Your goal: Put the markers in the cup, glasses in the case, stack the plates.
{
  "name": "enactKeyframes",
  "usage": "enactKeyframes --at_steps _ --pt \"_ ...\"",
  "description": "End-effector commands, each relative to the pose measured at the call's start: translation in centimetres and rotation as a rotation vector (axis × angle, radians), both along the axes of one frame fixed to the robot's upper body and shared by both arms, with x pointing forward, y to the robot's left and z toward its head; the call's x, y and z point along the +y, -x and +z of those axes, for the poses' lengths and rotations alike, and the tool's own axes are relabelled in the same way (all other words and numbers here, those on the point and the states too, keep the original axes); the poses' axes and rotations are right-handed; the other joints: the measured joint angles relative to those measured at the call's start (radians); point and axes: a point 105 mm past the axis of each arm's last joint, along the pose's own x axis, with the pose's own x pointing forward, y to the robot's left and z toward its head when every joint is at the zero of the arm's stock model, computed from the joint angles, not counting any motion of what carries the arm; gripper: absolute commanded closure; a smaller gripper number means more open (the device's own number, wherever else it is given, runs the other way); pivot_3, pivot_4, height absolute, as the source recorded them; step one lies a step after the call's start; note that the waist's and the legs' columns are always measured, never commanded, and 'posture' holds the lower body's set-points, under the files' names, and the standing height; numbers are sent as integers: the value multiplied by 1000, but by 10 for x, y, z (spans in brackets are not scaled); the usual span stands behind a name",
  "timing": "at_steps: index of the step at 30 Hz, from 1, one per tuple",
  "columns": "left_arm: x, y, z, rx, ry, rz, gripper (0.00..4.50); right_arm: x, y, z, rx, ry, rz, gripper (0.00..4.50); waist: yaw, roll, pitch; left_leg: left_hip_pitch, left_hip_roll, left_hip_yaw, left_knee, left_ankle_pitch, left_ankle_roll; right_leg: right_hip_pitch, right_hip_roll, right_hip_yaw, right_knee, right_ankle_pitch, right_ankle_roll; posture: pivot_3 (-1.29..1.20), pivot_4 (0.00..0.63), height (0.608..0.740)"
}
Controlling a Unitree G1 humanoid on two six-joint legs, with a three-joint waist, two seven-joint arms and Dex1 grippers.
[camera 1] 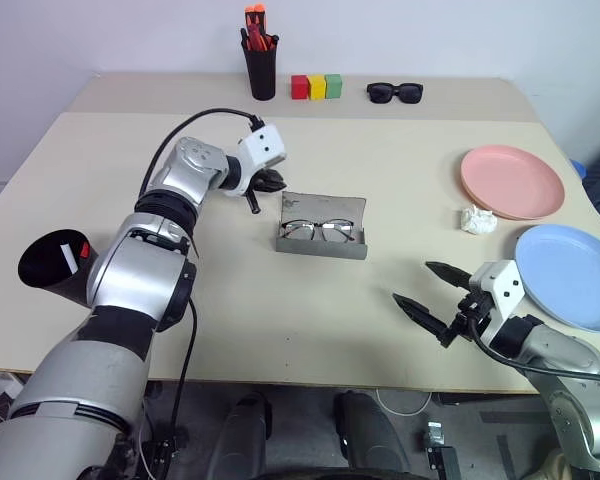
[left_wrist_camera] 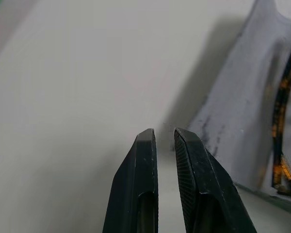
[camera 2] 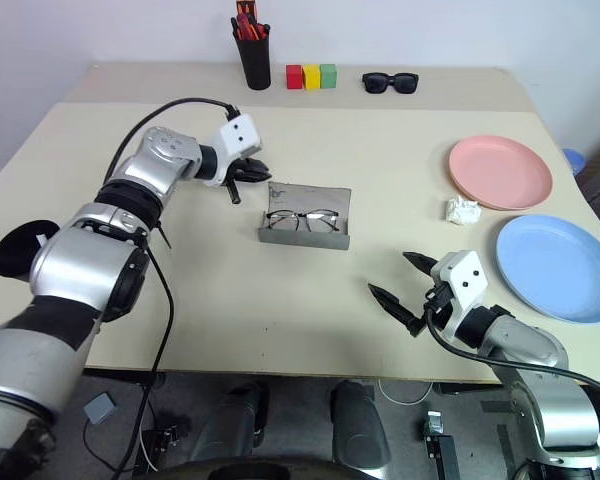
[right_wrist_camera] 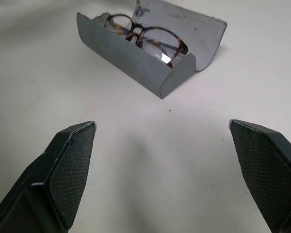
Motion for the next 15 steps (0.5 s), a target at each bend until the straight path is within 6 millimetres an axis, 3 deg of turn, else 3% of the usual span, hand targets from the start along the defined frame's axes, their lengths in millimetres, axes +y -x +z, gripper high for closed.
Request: enactKeyframes --at_steps 1,8,15 --pt "-13 0 19 -57 -22 -56 3901 0 2 9 -55 3 -4 0 0 0 0 0 0 0 0 0 0 0 0 0 0 0 0 0 150 740" --pt "-24 10 20 -15 -8 -160 3901 2 4 10 -60 2 -7 0 -2 0 0 0 0 0 0 0 0 0 0 0 1 0 0 0 150 740" --pt "-16 19 14 42 -20 -221 3901 4 -1 12 -65 4 6 0 -5 0 0 0 0 0 0 0 0 0 0 0 1 0 0 0 150 740"
